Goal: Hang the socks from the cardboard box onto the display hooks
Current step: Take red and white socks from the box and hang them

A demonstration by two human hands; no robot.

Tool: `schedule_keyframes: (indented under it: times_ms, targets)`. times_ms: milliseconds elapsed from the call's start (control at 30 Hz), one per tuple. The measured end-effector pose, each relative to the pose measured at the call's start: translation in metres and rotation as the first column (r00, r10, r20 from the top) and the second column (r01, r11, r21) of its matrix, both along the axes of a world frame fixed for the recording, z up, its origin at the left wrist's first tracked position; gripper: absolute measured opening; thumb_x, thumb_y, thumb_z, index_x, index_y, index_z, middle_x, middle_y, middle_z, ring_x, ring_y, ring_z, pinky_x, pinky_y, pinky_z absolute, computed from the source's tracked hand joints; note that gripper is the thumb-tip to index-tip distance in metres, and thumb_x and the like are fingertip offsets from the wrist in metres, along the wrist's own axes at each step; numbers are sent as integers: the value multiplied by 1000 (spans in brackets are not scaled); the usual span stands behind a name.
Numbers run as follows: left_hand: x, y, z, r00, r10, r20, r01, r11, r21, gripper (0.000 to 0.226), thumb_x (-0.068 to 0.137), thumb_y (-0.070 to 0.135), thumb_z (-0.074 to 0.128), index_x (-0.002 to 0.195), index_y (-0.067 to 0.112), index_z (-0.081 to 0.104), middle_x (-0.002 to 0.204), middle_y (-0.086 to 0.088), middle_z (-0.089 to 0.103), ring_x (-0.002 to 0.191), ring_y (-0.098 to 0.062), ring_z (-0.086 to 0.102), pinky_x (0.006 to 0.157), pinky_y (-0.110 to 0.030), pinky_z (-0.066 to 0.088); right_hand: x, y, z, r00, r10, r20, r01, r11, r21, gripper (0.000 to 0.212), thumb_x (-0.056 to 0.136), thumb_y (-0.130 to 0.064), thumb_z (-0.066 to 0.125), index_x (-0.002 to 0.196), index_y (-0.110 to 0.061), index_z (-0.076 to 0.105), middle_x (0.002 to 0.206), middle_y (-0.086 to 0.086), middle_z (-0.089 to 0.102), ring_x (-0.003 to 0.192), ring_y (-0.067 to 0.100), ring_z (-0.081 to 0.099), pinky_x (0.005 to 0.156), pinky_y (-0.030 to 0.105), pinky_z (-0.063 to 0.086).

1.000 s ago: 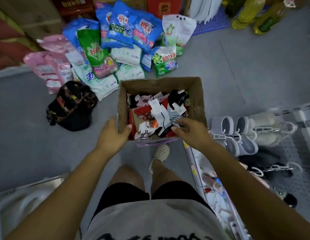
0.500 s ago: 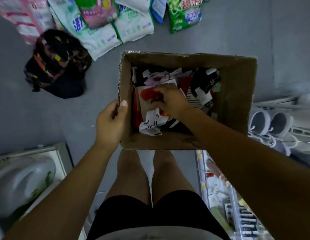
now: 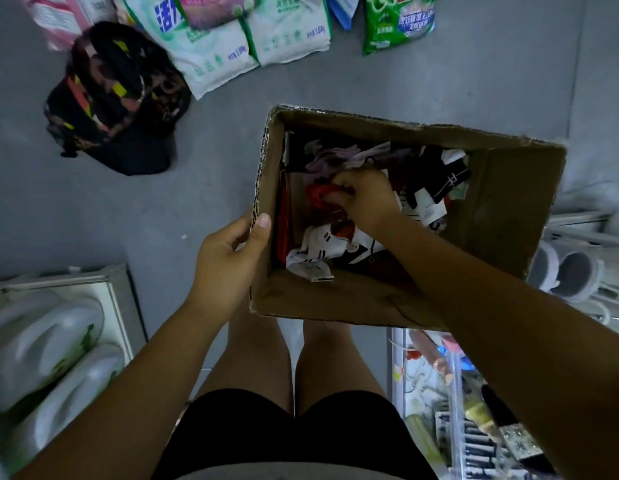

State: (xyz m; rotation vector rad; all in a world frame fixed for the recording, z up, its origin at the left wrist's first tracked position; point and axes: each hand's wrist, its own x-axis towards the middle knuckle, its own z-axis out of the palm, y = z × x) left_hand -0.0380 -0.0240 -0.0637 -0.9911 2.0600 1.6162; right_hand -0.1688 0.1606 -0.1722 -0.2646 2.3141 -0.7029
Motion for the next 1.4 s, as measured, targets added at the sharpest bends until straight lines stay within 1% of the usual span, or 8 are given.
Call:
schedule_keyframes:
  times_ms: [100,300,467,667,1000,1133,1267,1400]
  targets:
    - [-1,-4,6,998,19,57,-18,1000,-7,38,102,36,55,130,14,68,113,5,74,104,4,65,89,-8,49,-2,11,32,984,-171,50,176,976,-128,19,87,-19,76,73,-12,66,65,-17,56,57,-5,53,59,5,36]
    - [-9,7,38,951,-14,-308,-98,934,-344,31,98,36,64,122,17,65,120,1,59,113,-12,60,95,-26,50,9,17,120,801,-447,399,576,756,-309,15,93,-14,70,103,-5,76,92,1,77,85,8,75,75,18,58]
    - [-32,30,63,988,-116,-99,122,991,52,69,90,54,64,151,34,39,151,13,48,134,-1,48,104,-13,42,30,20,161,609,-443,658,738,621,-265,33,94,-28,66,114,-2,72,106,15,76,97,29,74,87,39,61]
    - [-31,31,55,979,31,201,-105,924,368,32,97,36,64,125,22,64,106,-3,77,92,-22,77,90,-47,61,52,30,147,503,-402,765,783,588,-206,36,102,-34,52,117,-6,69,109,12,73,103,30,67,93,37,52]
    - [-12,26,35,966,114,230,-134,988,74,32,96,37,67,119,17,58,105,-5,74,81,-19,76,71,-37,61,17,48,50,508,-777,371,847,530,-49,35,94,-25,69,126,-11,65,119,4,68,111,20,63,89,28,52]
    - [-15,35,32,973,90,213,-106,992,64,41,92,31,73,125,18,54,112,-1,71,90,-19,74,72,-34,61,-1,32,10,569,-747,342,802,597,-31,39,95,-13,67,132,-4,59,134,8,63,123,19,57,89,17,43]
    - [-13,43,25,980,63,187,-78,994,75,53,89,22,77,134,23,49,109,9,69,95,-12,72,80,-34,61,-11,31,-22,657,-682,321,706,706,53,40,93,-14,70,132,-8,61,134,6,65,125,23,59,103,33,48]
    - [-14,47,23,980,68,188,-77,996,43,63,88,18,79,141,23,46,101,18,65,93,-6,69,82,-30,58,-9,38,-28,645,-685,338,695,710,114,41,89,-25,75,124,-8,63,119,2,67,110,19,63,90,26,52]
